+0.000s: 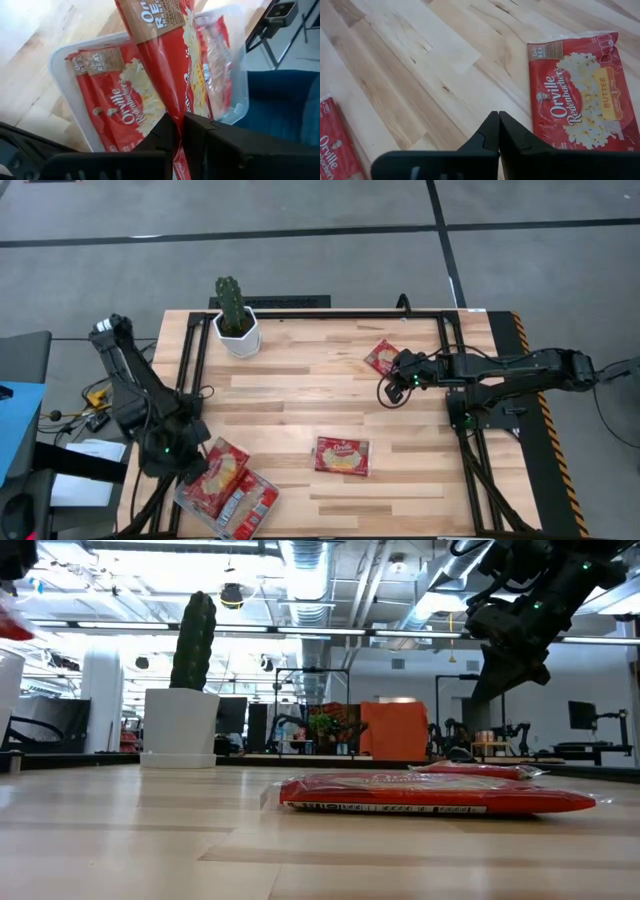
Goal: Sort popcorn bags into baskets
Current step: Put the red popcorn bag into the transparent bin
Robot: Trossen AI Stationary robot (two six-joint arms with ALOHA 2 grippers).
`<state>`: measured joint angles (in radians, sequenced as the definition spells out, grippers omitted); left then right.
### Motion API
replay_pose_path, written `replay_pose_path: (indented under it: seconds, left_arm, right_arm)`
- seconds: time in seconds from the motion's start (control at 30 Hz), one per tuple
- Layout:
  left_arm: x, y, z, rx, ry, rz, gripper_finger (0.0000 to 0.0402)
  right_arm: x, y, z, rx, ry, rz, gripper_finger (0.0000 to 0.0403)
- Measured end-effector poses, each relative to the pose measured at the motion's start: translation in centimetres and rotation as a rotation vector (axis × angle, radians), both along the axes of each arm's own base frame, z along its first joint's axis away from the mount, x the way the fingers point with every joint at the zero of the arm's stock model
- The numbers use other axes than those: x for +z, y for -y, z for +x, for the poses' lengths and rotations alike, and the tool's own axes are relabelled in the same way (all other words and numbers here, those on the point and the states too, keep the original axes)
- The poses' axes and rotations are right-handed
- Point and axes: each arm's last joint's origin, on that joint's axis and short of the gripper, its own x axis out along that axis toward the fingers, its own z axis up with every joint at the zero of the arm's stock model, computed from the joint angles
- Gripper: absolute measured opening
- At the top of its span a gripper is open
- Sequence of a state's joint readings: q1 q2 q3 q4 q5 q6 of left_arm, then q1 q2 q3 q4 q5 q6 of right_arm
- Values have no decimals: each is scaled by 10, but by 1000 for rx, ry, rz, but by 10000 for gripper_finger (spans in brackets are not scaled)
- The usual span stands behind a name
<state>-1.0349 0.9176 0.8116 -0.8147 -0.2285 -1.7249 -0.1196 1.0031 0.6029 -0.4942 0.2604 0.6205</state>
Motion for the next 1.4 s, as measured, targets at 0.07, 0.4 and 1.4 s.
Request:
replay_pose_path:
  seconds: [0.07, 0.4, 1.4]
  left_arm:
    - [-3, 6, -4, -9, -1, 19, 6]
    - [-17, 34, -12, 12, -27, 31, 6]
    - [-31, 33, -10, 65, -174, 101, 159]
  right_arm:
    - [0, 0, 0, 0, 1, 0, 18]
    - [0, 0, 0, -8, 4, 6, 32]
    - [0, 0, 0, 13, -6, -13, 21]
